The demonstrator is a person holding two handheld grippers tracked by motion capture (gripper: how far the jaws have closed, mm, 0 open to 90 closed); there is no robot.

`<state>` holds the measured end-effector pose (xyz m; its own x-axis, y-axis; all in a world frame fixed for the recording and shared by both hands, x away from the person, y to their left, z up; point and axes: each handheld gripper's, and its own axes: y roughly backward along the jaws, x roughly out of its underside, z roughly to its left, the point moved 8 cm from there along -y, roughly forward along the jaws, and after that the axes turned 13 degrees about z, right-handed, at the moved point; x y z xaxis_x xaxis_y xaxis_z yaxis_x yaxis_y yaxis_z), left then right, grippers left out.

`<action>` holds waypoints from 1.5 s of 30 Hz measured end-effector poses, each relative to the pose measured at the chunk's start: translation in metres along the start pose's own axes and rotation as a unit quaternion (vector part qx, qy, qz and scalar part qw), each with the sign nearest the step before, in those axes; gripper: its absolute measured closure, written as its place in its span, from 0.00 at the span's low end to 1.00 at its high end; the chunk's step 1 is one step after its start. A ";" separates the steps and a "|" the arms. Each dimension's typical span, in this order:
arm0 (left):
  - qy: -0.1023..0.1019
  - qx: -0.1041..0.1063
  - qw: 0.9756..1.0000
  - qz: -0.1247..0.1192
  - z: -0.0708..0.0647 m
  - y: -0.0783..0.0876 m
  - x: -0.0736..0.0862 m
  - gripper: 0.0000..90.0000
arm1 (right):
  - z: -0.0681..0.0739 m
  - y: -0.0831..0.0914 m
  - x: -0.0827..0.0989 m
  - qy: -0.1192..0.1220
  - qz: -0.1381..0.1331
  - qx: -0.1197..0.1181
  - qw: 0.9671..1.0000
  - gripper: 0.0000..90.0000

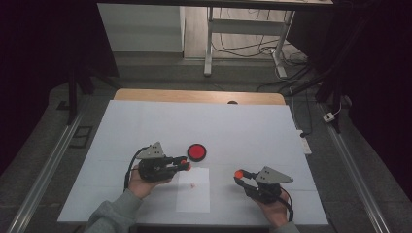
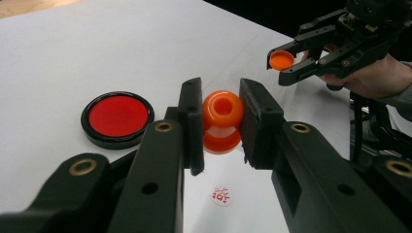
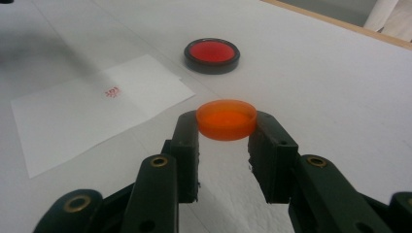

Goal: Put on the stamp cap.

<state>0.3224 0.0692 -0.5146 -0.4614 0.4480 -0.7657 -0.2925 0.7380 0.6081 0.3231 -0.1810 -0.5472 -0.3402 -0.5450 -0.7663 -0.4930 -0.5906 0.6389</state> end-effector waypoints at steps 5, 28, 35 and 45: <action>-0.001 0.001 1.000 0.000 0.000 0.000 0.000 0.80 | 0.005 -0.003 -0.003 -0.002 -0.001 -0.008 1.000 0.71; -0.002 0.001 1.000 -0.001 -0.002 -0.001 -0.001 0.80 | 0.030 -0.024 -0.021 0.020 -0.003 -0.029 0.999 0.71; -0.002 0.001 1.000 -0.001 -0.002 -0.001 -0.001 0.80 | 0.037 -0.030 -0.026 0.026 -0.001 -0.034 0.999 0.71; -0.003 0.001 1.000 -0.001 -0.002 -0.001 -0.002 0.80 | 0.047 -0.039 -0.032 0.033 0.002 -0.042 0.999 0.71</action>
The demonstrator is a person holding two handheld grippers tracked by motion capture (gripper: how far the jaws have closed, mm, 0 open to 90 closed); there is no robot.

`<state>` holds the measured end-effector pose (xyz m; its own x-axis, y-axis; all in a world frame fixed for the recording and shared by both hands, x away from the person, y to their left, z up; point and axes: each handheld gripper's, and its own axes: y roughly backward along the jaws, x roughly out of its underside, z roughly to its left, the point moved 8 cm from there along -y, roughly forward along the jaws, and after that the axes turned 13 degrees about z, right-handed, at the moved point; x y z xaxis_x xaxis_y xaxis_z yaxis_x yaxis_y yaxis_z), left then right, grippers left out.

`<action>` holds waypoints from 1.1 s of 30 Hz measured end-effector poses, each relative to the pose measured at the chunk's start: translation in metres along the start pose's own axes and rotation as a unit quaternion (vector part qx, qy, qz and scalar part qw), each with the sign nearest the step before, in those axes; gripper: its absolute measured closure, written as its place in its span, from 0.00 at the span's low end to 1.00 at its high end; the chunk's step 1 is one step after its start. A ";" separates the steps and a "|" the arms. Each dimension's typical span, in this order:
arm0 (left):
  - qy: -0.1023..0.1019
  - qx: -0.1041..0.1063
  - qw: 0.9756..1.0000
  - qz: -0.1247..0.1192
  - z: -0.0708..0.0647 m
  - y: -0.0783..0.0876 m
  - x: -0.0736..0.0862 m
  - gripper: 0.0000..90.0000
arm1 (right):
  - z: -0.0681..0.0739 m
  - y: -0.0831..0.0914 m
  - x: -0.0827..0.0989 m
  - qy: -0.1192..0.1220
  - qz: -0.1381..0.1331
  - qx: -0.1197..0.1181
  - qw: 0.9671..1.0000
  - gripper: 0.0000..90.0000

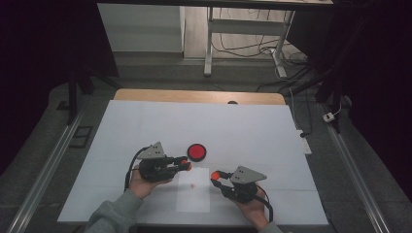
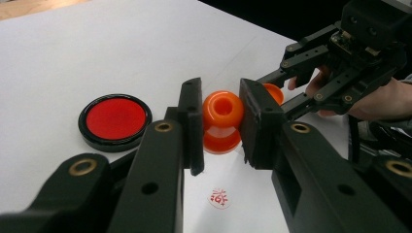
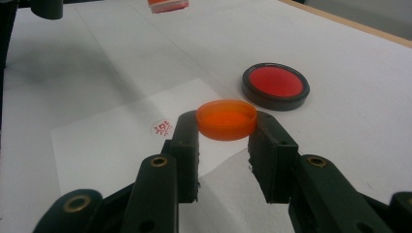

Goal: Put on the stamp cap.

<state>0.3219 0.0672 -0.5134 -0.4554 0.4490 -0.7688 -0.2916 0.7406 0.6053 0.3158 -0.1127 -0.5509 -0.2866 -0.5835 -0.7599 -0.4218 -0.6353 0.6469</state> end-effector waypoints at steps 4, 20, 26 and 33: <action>0.000 0.000 1.000 0.000 0.000 0.000 0.000 0.80 | 0.004 -0.004 -0.003 0.004 0.001 -0.003 1.000 0.71; -0.004 0.004 1.000 -0.005 -0.004 0.001 -0.003 0.80 | 0.018 -0.022 -0.013 0.019 0.004 -0.022 1.000 0.71; -0.005 0.009 1.000 -0.005 -0.007 0.000 -0.004 0.80 | 0.020 -0.025 -0.014 0.020 0.005 -0.026 0.999 0.71; -0.007 0.024 1.000 -0.006 -0.014 -0.006 -0.008 0.80 | 0.021 -0.026 -0.015 0.019 0.004 -0.030 0.999 0.71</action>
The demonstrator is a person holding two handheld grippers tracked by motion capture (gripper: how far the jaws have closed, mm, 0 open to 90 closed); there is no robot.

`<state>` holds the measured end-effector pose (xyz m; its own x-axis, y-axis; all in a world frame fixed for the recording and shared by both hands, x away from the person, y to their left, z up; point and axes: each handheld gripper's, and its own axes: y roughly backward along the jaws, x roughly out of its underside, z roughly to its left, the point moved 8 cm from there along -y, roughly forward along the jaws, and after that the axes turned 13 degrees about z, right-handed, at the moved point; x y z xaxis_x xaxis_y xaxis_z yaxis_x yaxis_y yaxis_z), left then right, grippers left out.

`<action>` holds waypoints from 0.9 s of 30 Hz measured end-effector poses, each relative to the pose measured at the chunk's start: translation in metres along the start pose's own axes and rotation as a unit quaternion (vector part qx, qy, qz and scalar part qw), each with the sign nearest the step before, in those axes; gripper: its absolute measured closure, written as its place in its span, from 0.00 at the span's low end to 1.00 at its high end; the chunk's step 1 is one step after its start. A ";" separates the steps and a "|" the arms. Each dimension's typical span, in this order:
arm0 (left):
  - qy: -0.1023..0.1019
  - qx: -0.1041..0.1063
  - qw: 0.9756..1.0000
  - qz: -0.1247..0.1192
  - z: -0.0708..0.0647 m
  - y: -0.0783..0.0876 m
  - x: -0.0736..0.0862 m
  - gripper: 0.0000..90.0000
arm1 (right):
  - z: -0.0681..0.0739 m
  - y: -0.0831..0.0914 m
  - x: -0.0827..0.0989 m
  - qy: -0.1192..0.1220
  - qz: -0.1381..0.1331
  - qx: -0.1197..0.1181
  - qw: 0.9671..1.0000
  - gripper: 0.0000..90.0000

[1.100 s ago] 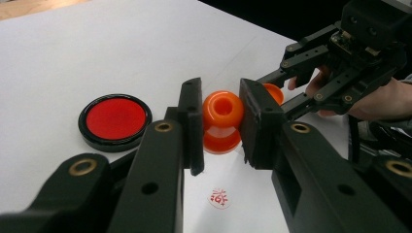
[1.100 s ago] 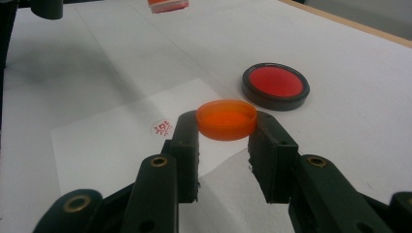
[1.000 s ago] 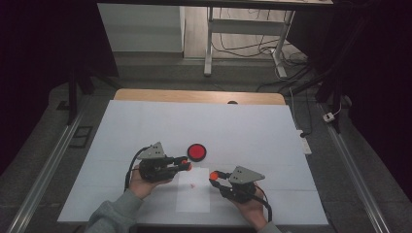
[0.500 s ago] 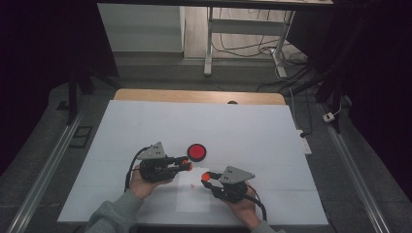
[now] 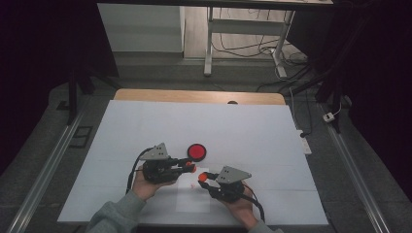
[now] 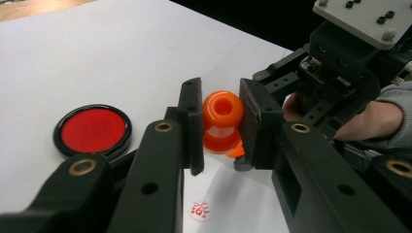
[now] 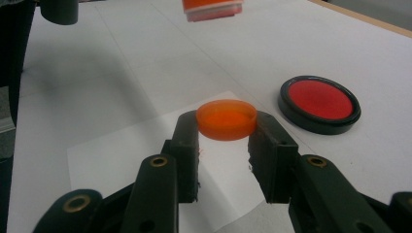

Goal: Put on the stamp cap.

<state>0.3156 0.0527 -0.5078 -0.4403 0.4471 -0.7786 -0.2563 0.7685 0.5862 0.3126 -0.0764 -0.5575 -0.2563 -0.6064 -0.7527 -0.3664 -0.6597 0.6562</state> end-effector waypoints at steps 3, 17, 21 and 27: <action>-0.003 0.003 1.000 0.002 -0.002 -0.003 -0.001 0.80 | 0.000 0.000 0.000 0.000 0.003 0.002 1.000 0.71; -0.010 0.015 1.000 0.018 -0.011 -0.018 0.000 0.80 | 0.002 0.000 -0.005 -0.004 -0.011 -0.005 1.000 0.71; -0.012 0.016 1.000 0.021 -0.012 -0.021 0.001 0.80 | 0.002 0.000 -0.006 -0.004 -0.012 -0.005 1.000 0.71; -0.010 0.016 1.000 0.024 -0.012 -0.024 0.001 0.80 | 0.002 0.000 -0.006 -0.004 -0.014 -0.006 1.000 0.71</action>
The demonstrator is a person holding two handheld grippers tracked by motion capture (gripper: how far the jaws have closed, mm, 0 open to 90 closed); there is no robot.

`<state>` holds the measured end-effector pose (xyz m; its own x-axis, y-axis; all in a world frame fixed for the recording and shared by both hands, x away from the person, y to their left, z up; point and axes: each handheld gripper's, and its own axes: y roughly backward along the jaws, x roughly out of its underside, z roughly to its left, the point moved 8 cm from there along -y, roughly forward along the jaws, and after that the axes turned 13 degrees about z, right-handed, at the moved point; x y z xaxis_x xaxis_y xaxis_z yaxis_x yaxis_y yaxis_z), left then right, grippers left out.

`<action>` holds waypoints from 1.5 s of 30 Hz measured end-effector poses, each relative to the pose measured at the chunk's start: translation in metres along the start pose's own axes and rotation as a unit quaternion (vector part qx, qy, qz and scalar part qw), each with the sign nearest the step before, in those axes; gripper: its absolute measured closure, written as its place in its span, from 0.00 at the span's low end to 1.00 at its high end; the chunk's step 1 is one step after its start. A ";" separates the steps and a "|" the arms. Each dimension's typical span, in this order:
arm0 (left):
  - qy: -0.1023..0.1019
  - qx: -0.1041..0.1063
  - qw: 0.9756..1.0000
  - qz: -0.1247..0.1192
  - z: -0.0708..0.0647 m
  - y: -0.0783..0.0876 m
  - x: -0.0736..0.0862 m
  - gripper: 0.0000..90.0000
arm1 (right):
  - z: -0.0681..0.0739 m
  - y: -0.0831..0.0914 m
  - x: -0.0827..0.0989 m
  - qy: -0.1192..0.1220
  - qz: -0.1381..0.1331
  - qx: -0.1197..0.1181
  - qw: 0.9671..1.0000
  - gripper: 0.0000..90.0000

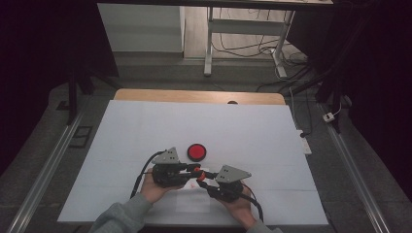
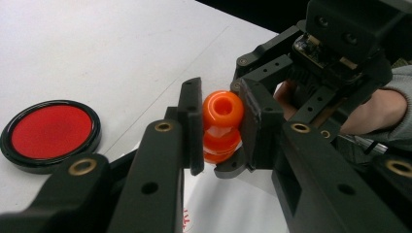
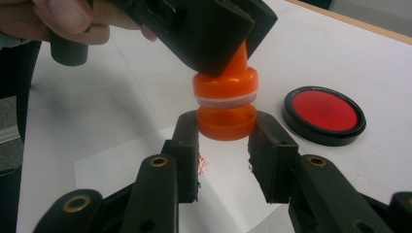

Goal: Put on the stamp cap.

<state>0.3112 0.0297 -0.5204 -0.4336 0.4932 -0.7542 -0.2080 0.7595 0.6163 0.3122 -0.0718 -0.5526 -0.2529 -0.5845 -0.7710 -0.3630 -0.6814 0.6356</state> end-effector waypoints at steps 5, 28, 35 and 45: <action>-0.001 0.000 1.000 0.002 -0.001 -0.002 0.001 0.80 | 0.000 0.001 -0.001 -0.001 -0.003 -0.001 1.000 0.71; -0.003 -0.004 1.000 0.003 0.000 -0.005 0.002 0.80 | -0.001 0.002 -0.001 -0.007 -0.007 -0.002 1.000 0.71; -0.003 -0.004 1.000 0.003 0.000 -0.005 0.002 0.80 | -0.001 0.002 -0.001 -0.006 -0.007 0.000 1.000 0.71; -0.008 -0.004 1.000 0.004 -0.001 -0.006 0.003 0.80 | 0.001 0.003 -0.002 0.003 0.000 0.011 1.000 0.72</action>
<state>0.3105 0.0262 -0.5263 -0.4221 0.5063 -0.7520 -0.2122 0.7513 0.6249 0.3108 -0.0723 -0.5497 -0.2481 -0.5869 -0.7707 -0.3834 -0.6712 0.6345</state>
